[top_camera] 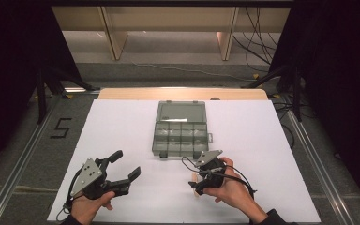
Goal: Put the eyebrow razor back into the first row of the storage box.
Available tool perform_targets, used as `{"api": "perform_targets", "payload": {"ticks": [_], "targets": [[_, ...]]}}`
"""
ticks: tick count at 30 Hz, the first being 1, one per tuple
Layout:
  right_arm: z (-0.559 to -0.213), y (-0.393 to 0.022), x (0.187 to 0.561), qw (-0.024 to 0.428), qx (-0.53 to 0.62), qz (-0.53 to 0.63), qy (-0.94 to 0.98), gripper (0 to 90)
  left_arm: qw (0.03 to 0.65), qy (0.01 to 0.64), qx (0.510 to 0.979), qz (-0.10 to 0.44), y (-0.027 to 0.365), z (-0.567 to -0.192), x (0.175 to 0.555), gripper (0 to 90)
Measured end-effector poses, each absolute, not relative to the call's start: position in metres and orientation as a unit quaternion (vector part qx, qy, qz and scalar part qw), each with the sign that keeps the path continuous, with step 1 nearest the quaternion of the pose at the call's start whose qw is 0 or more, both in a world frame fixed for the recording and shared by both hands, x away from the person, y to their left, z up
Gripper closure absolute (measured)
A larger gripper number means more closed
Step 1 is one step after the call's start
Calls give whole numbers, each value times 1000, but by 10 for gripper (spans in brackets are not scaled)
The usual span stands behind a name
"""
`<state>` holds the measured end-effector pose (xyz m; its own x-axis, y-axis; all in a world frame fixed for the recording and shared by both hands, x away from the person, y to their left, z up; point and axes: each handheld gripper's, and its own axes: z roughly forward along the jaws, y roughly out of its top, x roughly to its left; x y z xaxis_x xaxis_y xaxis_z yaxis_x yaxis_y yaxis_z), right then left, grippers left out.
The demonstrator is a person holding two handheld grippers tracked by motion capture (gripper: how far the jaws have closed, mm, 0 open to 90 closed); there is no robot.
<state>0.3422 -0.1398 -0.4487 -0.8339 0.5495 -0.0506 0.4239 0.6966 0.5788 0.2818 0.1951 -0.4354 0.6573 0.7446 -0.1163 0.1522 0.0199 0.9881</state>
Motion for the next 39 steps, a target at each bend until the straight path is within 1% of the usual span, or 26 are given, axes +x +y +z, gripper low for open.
{"api": "perform_targets", "payload": {"ticks": [7, 14, 18, 23, 25, 28, 34, 39], "targets": [[-454, -131, 347, 84, 253, 241, 933, 273, 628, 340, 659, 235, 195, -435, 282, 159], [-458, -126, 350, 77, 257, 217, 939, 288, 628, 340, 659, 236, 195, -435, 282, 159], [-460, -124, 353, 72, 257, 207, 941, 304, 628, 340, 659, 236, 195, -435, 282, 159], [-463, -122, 356, 51, 261, 192, 945, 331, 628, 340, 660, 236, 195, -435, 282, 159], [-464, -121, 357, 53, 257, 186, 947, 344, 627, 340, 660, 236, 195, -435, 282, 159], [-465, -120, 358, 42, 256, 180, 949, 361, 627, 340, 660, 236, 195, -435, 282, 159], [-465, -117, 360, 47, 246, 163, 954, 398, 627, 340, 660, 236, 195, -435, 282, 159], [-463, -117, 362, 41, 232, 152, 960, 434, 626, 339, 661, 236, 195, -435, 282, 159]]}}
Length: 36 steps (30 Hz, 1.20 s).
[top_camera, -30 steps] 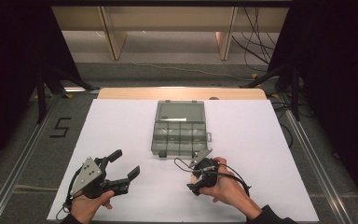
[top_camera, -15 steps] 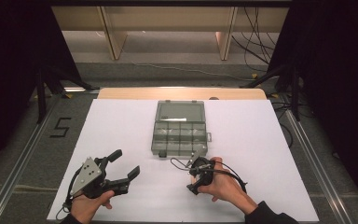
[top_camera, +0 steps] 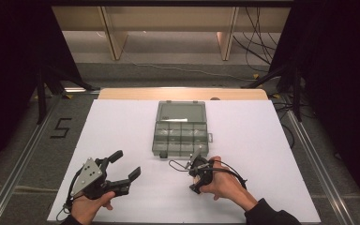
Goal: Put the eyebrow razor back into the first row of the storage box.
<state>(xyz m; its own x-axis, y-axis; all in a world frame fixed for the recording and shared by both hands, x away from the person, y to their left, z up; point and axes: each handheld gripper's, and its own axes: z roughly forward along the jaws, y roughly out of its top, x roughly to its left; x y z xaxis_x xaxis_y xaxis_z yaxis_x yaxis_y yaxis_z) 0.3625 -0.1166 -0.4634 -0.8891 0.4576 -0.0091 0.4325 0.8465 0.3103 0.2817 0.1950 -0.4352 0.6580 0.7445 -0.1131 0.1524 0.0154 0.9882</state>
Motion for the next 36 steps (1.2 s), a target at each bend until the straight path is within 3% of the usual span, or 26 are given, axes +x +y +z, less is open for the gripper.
{"api": "perform_targets", "payload": {"ticks": [11, 19, 28, 36], "targets": [[-461, -116, 366, 38, 212, 136, 967, 547, 627, 339, 661, 236, 195, -435, 282, 160], [-459, -117, 367, 32, 200, 124, 971, 700, 627, 339, 660, 236, 195, -435, 282, 160], [-458, -116, 366, 32, 183, 123, 975, 815, 627, 339, 660, 235, 195, -435, 282, 160], [-457, -115, 365, 38, 171, 129, 976, 824, 627, 339, 661, 236, 196, -435, 282, 160]]}}
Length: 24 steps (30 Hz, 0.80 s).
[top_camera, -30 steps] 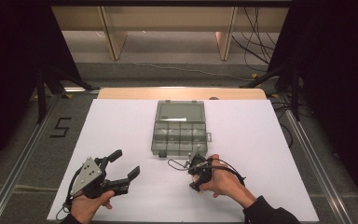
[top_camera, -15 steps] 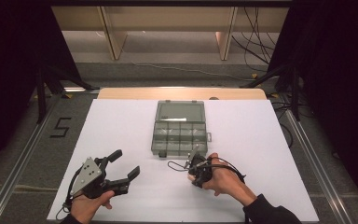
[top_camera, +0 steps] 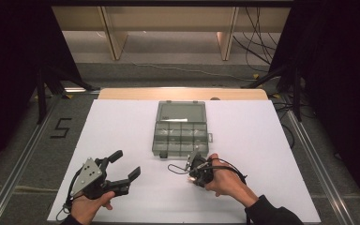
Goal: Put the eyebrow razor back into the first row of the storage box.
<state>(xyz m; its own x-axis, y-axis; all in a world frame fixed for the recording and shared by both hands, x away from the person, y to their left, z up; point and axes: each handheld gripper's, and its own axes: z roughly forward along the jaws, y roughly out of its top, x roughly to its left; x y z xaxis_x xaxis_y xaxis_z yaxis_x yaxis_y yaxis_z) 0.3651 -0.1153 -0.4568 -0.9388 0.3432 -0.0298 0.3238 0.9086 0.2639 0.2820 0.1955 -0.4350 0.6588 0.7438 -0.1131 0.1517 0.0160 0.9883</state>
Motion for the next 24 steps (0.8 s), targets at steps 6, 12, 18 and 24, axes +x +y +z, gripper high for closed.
{"api": "perform_targets", "payload": {"ticks": [6, 12, 18, 24], "targets": [[-441, -119, 367, 51, 162, 153, 974, 824, 627, 339, 660, 236, 196, -435, 282, 160], [-427, -121, 374, 73, 159, 171, 969, 824, 627, 340, 660, 237, 196, -435, 282, 160], [-414, -118, 382, 85, 153, 188, 966, 824, 627, 341, 660, 236, 196, -435, 283, 160], [-404, -113, 392, 98, 145, 200, 964, 824, 627, 341, 659, 237, 197, -435, 283, 160]]}}
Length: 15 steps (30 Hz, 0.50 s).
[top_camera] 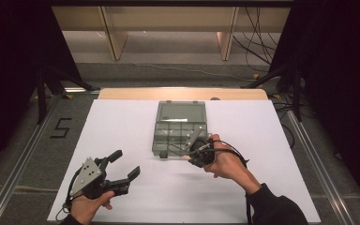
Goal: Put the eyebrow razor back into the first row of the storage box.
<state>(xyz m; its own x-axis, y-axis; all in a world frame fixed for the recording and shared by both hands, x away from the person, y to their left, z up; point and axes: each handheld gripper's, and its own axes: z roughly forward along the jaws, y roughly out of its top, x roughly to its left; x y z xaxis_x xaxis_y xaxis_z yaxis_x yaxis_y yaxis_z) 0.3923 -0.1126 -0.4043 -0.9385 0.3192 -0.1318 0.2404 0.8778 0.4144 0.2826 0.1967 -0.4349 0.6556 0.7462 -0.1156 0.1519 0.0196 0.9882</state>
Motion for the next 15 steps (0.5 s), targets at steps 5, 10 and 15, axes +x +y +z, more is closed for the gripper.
{"api": "perform_targets", "payload": {"ticks": [5, 10, 15], "targets": [[-397, -105, 400, 110, 138, 212, 961, 823, 627, 340, 659, 237, 196, -435, 283, 160], [-394, -98, 410, 121, 131, 216, 960, 823, 628, 341, 658, 236, 197, -435, 283, 160], [-390, -95, 420, 129, 132, 223, 957, 823, 629, 341, 658, 237, 197, -435, 283, 160]]}}
